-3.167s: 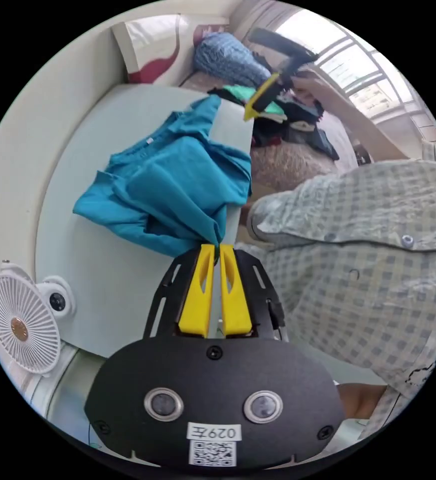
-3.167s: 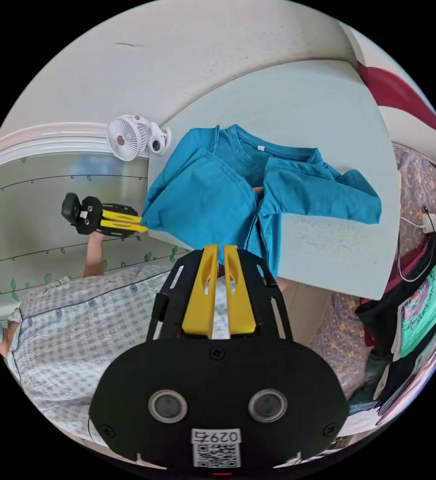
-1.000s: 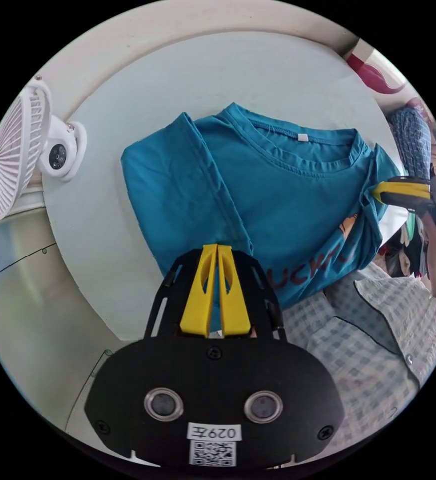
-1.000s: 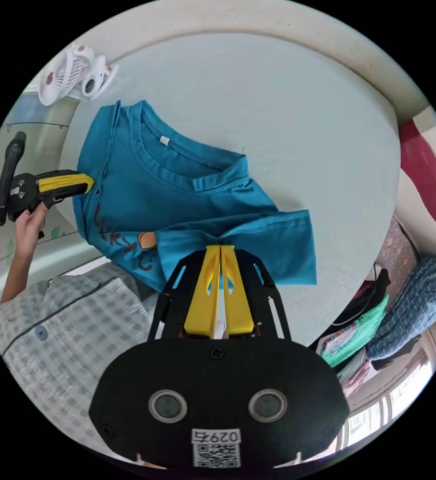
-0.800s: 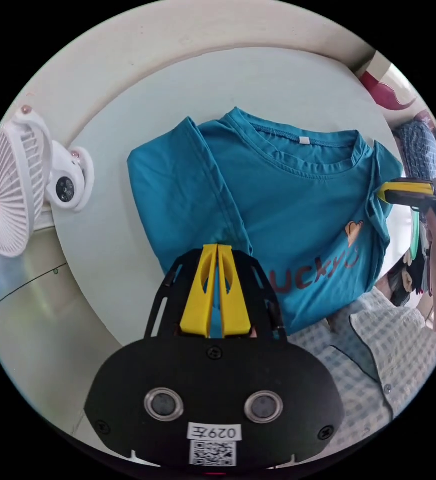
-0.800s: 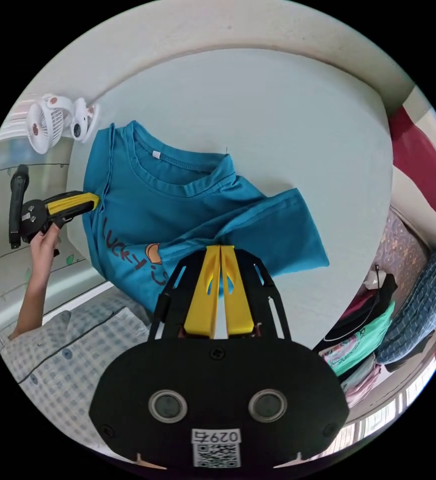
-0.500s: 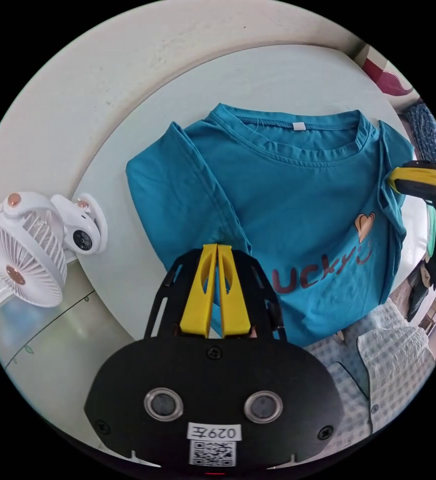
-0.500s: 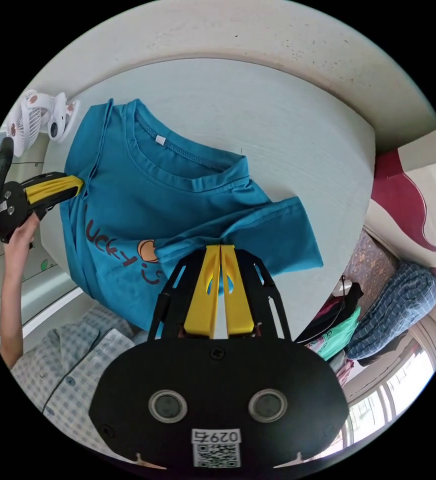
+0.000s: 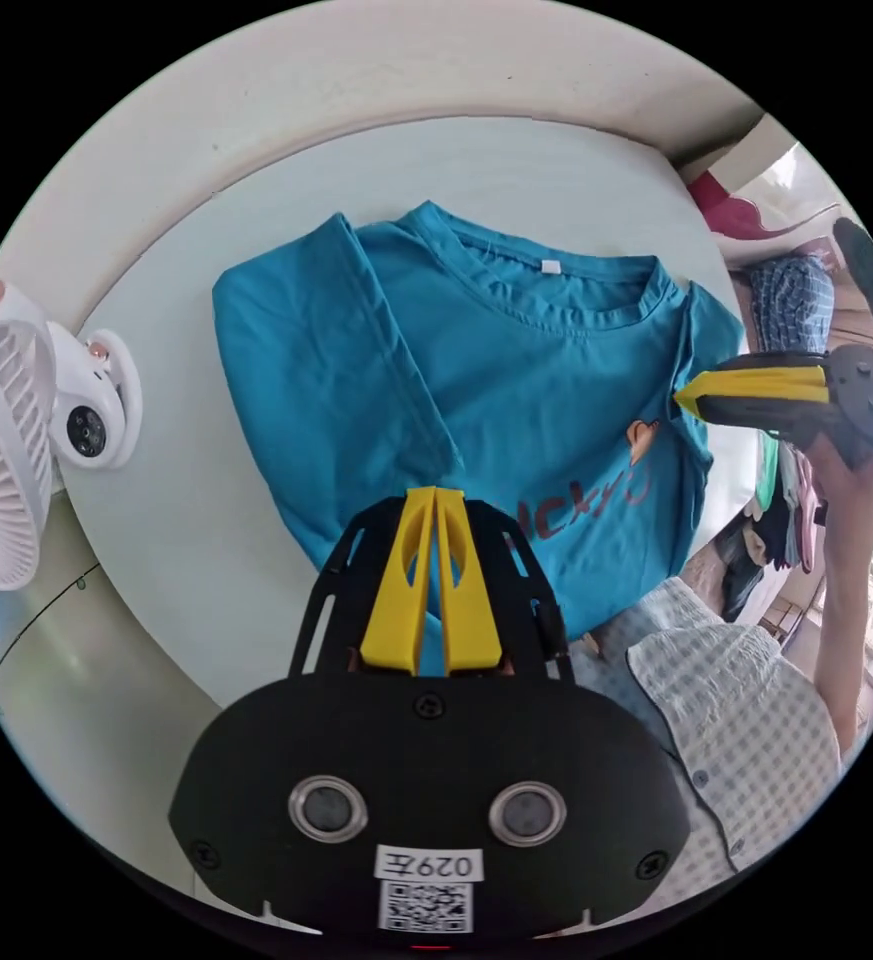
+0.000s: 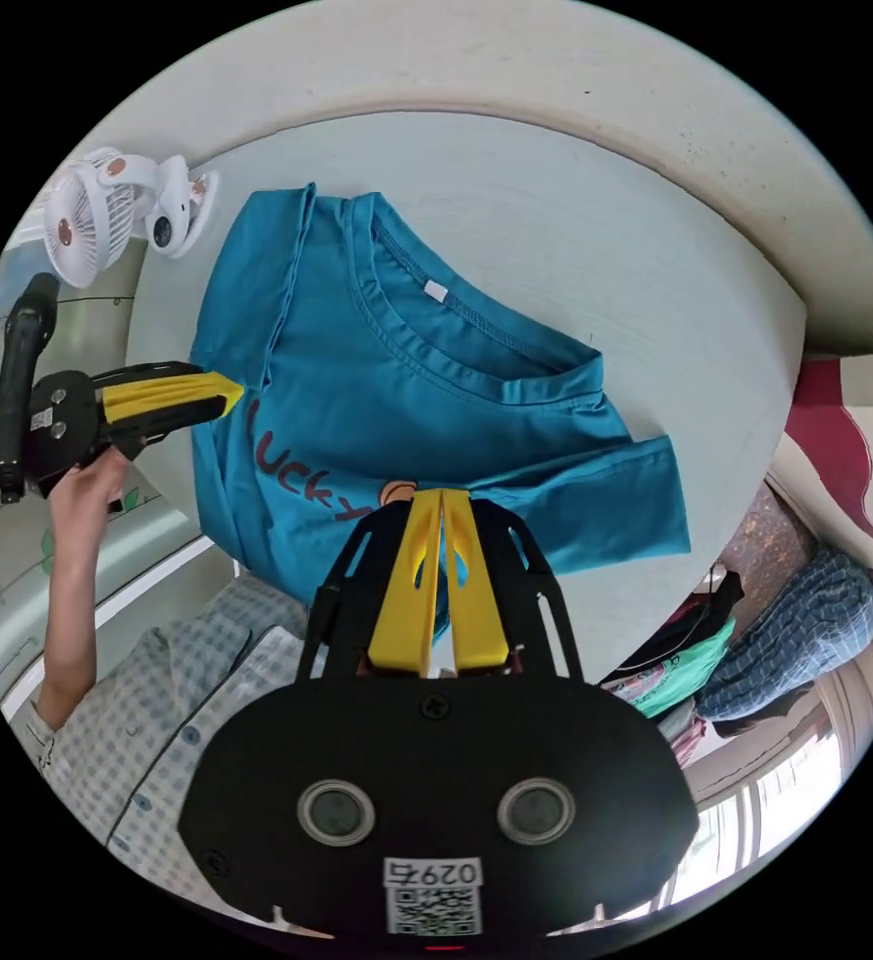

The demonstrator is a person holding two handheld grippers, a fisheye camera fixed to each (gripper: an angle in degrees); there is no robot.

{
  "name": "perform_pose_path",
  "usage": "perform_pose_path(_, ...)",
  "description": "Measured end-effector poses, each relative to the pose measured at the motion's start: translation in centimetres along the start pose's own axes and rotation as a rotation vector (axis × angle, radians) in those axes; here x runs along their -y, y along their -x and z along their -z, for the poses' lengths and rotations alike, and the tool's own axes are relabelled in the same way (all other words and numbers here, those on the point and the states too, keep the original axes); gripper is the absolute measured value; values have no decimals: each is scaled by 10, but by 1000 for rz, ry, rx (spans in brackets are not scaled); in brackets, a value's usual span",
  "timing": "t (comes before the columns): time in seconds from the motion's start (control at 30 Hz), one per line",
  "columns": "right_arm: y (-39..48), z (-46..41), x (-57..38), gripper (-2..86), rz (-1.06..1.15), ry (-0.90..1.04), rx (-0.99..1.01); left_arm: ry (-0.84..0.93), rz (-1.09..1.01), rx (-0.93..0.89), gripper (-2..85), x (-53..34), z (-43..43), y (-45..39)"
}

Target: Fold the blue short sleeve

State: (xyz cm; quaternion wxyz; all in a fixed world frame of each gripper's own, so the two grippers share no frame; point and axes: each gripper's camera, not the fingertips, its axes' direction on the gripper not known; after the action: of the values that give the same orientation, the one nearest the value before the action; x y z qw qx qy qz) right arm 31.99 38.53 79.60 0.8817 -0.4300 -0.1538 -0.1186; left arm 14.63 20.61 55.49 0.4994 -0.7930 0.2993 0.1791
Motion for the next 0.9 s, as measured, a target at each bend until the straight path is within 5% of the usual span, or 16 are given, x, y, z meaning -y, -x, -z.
perform_pose_path(0.23,-81,8,-63,-5,-105,-98,21,-66,63,-112,-10,-38,-12,48)
perform_pose_path(0.47,-208,39,-178,-6,-522,-107,-6,-99,124,-223,-10,-77,-29,82)
perform_pose_path(0.73,-151,93,-214,-5,-288,-350,240,-253,73,-233,-10,-108,0,77)
perform_pose_path(0.9,-104,59,-171,-5,-150,-156,168,-174,64,-218,-10,-101,-35,74)
